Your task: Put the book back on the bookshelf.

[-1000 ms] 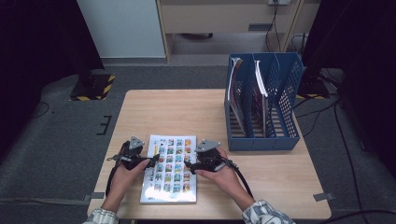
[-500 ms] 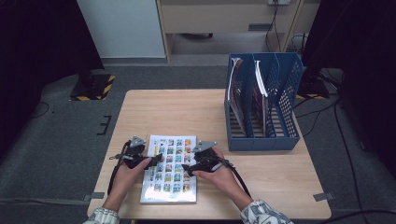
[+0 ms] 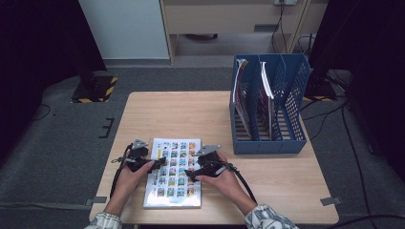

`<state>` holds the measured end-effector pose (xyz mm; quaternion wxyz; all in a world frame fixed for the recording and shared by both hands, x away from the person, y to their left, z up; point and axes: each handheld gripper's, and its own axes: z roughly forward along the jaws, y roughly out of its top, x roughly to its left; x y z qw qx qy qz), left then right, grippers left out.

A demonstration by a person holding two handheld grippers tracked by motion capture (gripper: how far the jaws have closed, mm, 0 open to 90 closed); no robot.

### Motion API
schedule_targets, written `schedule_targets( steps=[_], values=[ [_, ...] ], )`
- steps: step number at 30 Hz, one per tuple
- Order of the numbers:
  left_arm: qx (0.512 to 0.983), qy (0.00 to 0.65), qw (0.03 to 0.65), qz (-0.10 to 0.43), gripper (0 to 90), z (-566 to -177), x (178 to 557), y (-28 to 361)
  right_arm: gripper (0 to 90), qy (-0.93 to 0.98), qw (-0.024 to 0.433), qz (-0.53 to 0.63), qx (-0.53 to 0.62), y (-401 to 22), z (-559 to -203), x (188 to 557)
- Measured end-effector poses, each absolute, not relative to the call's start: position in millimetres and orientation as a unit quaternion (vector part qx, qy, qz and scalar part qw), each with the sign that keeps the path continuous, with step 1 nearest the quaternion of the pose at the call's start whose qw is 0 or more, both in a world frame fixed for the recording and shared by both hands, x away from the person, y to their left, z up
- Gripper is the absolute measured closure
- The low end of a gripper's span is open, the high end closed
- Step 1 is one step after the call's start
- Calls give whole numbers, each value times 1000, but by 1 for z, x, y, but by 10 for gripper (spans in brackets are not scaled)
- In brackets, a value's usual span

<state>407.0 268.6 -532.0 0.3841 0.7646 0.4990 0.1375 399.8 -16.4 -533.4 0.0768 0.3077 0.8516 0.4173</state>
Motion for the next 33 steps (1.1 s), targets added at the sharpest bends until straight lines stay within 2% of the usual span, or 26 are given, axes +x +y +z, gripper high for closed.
schedule_targets(
  steps=[9, 11, 13, 15, 17, 22, 27, 29, 30, 31, 33],
  values=[
    [764, 495, 393, 130, 51, -534, 408, 269, 71, 839, 56, 426, 334, -20, -538, 400],
    [770, 481, 405, 112, 97, -533, 407, 264, 70, 836, 48, 426, 343, -20, -538, 400],
    [771, 481, 400, 118, 70, -533, 406, 262, 71, 836, 48, 426, 343, -20, -538, 400],
    [770, 486, 397, 118, 105, -532, 406, 262, 70, 836, 49, 426, 342, -20, -538, 400],
    [754, 509, 402, 105, 184, -529, 407, 267, 71, 836, 49, 426, 342, -20, -538, 400],
    [749, 513, 406, 110, 241, -521, 405, 269, 70, 836, 49, 426, 342, -20, -538, 400],
    [728, 515, 439, 110, 325, -507, 399, 272, 70, 837, 49, 425, 342, -20, -538, 400],
    [729, 508, 449, 93, 382, -505, 397, 272, 70, 837, 48, 425, 342, -20, -538, 400],
    [732, 504, 449, 86, 382, -505, 395, 271, 70, 837, 48, 425, 342, -20, -538, 400],
    [745, 491, 447, 63, 424, -507, 394, 267, 70, 837, 48, 426, 340, -20, -538, 400],
    [752, 486, 441, 60, 425, -508, 394, 265, 69, 837, 47, 426, 341, -20, -538, 400]
  ],
)
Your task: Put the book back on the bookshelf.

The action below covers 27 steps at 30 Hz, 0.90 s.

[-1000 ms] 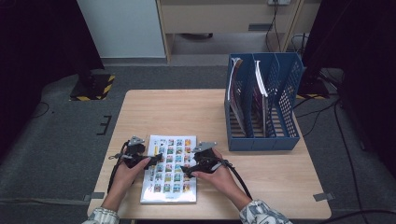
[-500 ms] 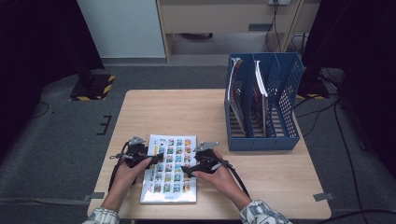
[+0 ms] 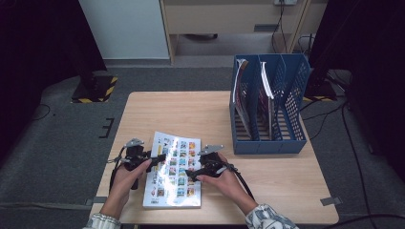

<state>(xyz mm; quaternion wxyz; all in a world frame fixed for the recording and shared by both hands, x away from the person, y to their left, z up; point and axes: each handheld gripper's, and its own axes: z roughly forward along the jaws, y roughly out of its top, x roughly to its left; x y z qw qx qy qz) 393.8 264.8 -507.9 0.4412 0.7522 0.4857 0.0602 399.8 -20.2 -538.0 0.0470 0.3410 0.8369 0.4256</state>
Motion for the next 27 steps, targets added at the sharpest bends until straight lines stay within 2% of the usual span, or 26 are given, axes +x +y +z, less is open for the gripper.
schedule_targets(
  steps=[2, 4, 5, 7, 13, 14, 18, 27],
  values=[
    [759, 482, 431, 72, 438, -508, 394, 260, 70, 837, 47, 425, 340, -20, -538, 400],
    [754, 487, 436, 69, 520, -508, 396, 259, 69, 837, 46, 425, 340, -20, -538, 400],
    [750, 492, 437, 68, 520, -508, 398, 259, 69, 837, 46, 425, 340, -20, -538, 400],
    [755, 488, 432, 75, 591, -509, 399, 252, 68, 838, 45, 425, 339, -21, -538, 400],
    [767, 478, 412, 115, 620, -514, 398, 241, 68, 838, 45, 425, 339, -20, -538, 400],
    [762, 477, 421, 121, 679, -514, 396, 243, 68, 838, 45, 425, 339, -20, -538, 400],
    [762, 462, 432, 141, 786, -510, 391, 239, 68, 838, 46, 426, 339, -20, -538, 400],
    [771, 417, 445, 185, 825, -494, 378, 230, 64, 840, 46, 424, 334, -21, -538, 400]
  ],
)
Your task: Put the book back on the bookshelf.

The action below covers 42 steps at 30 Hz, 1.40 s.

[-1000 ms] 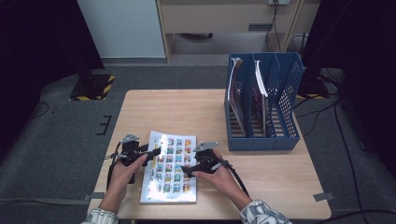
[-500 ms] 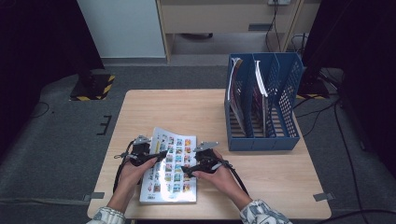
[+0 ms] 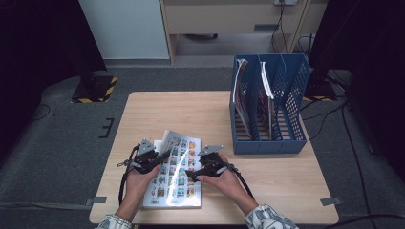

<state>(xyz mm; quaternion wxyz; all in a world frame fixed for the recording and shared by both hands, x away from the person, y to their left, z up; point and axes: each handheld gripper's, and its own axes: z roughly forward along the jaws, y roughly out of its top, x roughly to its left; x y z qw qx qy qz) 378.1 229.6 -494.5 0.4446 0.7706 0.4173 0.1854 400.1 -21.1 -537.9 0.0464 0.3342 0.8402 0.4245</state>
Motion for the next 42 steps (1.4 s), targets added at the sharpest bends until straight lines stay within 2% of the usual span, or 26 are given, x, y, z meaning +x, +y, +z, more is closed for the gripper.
schedule_targets(
  steps=[9, 23, 32, 35, 37, 38, 39, 42],
  values=[
    [771, 385, 463, 206, 827, -480, 368, 228, 54, 832, 26, 438, 339, -25, -538, 402],
    [754, 377, 502, 192, 828, -472, 364, 235, 62, 825, -24, 458, 330, -23, -538, 401],
    [756, 407, 478, 184, 811, -488, 378, 239, 62, 826, -18, 458, 328, -24, -539, 400],
    [758, 422, 459, 192, 779, -496, 384, 241, 66, 827, -16, 456, 327, -24, -539, 400],
    [748, 449, 439, 213, 579, -502, 388, 246, 67, 831, -10, 454, 322, -23, -539, 400],
    [748, 449, 439, 213, 510, -502, 388, 246, 67, 831, -10, 454, 322, -23, -539, 400],
    [749, 459, 421, 226, 510, -503, 390, 250, 67, 831, -10, 453, 322, -23, -539, 400],
    [747, 467, 397, 256, 412, -504, 390, 258, 67, 832, -9, 452, 321, -23, -539, 400]
  ],
)
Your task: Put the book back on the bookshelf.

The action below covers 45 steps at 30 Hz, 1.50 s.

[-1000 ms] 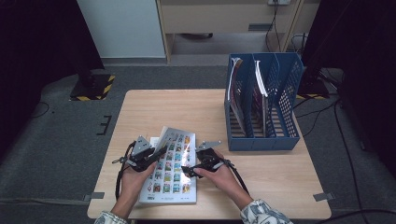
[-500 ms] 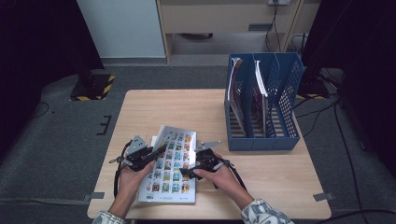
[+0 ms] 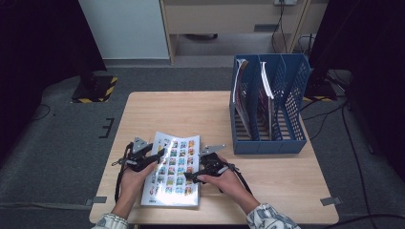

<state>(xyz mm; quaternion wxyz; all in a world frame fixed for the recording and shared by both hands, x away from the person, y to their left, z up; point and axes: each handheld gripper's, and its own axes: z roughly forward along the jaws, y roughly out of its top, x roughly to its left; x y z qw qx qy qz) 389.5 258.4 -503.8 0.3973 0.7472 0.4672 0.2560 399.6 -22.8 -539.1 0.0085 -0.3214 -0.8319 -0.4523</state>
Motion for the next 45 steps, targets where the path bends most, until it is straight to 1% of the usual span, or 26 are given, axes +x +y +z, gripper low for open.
schedule_targets(
  steps=[1, 2, 3, 4, 6, 8, 11, 14, 17, 23, 24, 29, 33, 35, 38, 45],
  values=[
    [744, 467, 404, 257, 386, -503, 389, 261, 67, -833, 7, -452, -321, -23, -539, 399],
    [745, 447, 425, 253, 386, -503, 393, 264, 67, -833, 7, -452, -321, -23, -539, 399],
    [743, 471, 409, 245, 391, -503, 388, 267, 67, -833, 6, -451, -321, -22, -539, 399],
    [750, 468, 402, 237, 396, -506, 389, 267, 67, -833, 7, -451, -321, -23, -539, 399],
    [772, 457, 388, 212, 360, -513, 390, 266, 67, -832, 7, -452, -321, -23, -539, 399],
    [788, 453, 366, 200, 358, -519, 388, 263, 68, -833, 7, -452, -321, -23, -539, 399],
    [781, 466, 368, 192, 354, -520, 388, 263, 68, -832, 9, -453, -320, -23, -539, 400],
    [777, 457, 390, 187, 353, -523, 390, 266, 64, -831, 11, -454, -321, -24, -539, 400],
    [766, 475, 398, 170, 354, -526, 389, 268, 40, -832, 17, -455, -318, -24, -539, 401],
    [768, 470, 397, 177, 351, -526, 389, 267, 41, -829, 19, -456, -323, -19, -540, 405],
    [767, 479, 389, 175, 351, -525, 388, 267, 51, -827, 22, -458, -325, -18, -540, 407],
    [767, 481, 389, 173, 350, -525, 388, 267, 100, -827, 37, -459, -323, -13, -538, 414],
    [766, 482, 391, 168, 350, -525, 389, 267, 164, -827, 56, -454, -326, -9, -536, 421],
    [766, 482, 392, 166, 350, -525, 389, 267, 172, -827, 58, -455, -325, -7, -536, 422],
    [765, 481, 393, 167, 348, -526, 389, 266, 120, -827, 59, -453, -328, 2, -536, 422],
    [764, 483, 395, 167, 347, -526, 389, 266, 136, -821, 57, -461, -333, 1, -538, 423]
  ],
)
